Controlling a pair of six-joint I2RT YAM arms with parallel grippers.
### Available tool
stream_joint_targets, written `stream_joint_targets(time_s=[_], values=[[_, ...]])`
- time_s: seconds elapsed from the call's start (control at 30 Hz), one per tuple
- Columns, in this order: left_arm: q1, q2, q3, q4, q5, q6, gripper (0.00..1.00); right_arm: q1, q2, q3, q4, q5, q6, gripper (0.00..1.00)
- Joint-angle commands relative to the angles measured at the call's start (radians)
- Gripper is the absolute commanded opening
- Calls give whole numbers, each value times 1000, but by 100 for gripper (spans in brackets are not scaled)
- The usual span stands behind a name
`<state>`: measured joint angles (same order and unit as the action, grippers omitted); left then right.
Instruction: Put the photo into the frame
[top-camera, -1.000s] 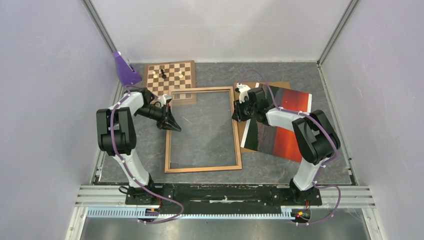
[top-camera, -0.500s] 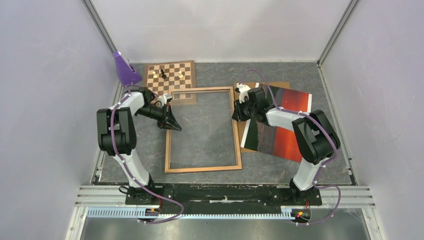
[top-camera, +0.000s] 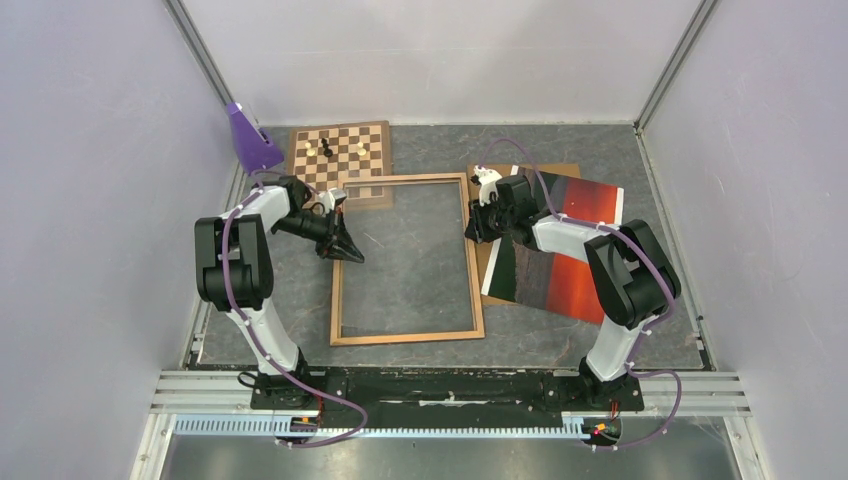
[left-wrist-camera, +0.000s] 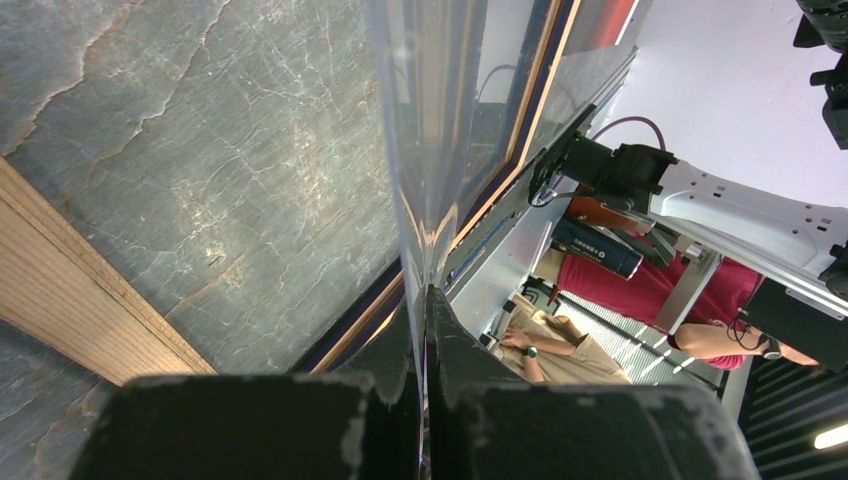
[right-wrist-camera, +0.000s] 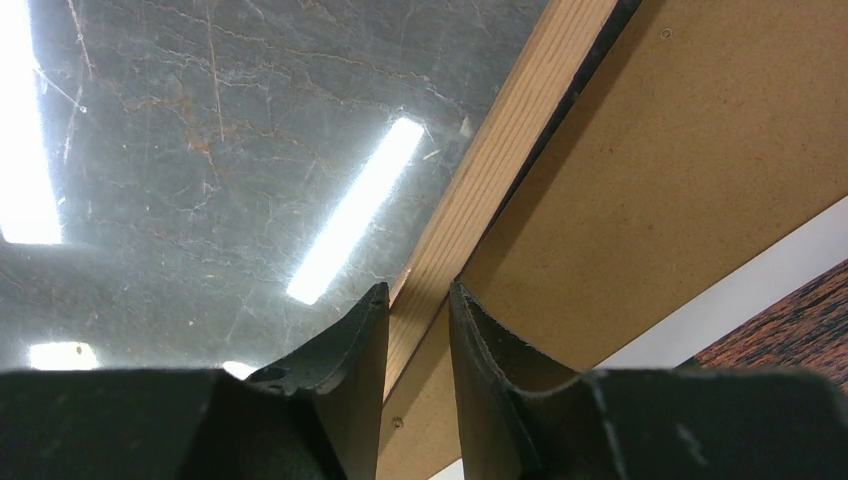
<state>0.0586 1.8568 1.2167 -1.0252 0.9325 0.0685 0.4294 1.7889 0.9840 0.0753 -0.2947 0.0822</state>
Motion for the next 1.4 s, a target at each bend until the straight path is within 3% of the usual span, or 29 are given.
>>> stream_joint_targets(time_s=[0.0,0.13,0.47,0.97,1.37], values=[[-12,20,-3,50,15,10,2,6,4,-6,43,-29,2,30],[-12,20,-3,51,-2,7,2,10,0,-5,41,-25,-3,31],[-12,27,-9,64,-39,-4,2,53,-47,34,-8,60,-74,55],[-11,47,-9,76,-67,-16,2,88,-72,117,-73,157,-179,60],[-11,46,-12,76,-76,-18,2,174,-23,197,-143,105,-257,59]])
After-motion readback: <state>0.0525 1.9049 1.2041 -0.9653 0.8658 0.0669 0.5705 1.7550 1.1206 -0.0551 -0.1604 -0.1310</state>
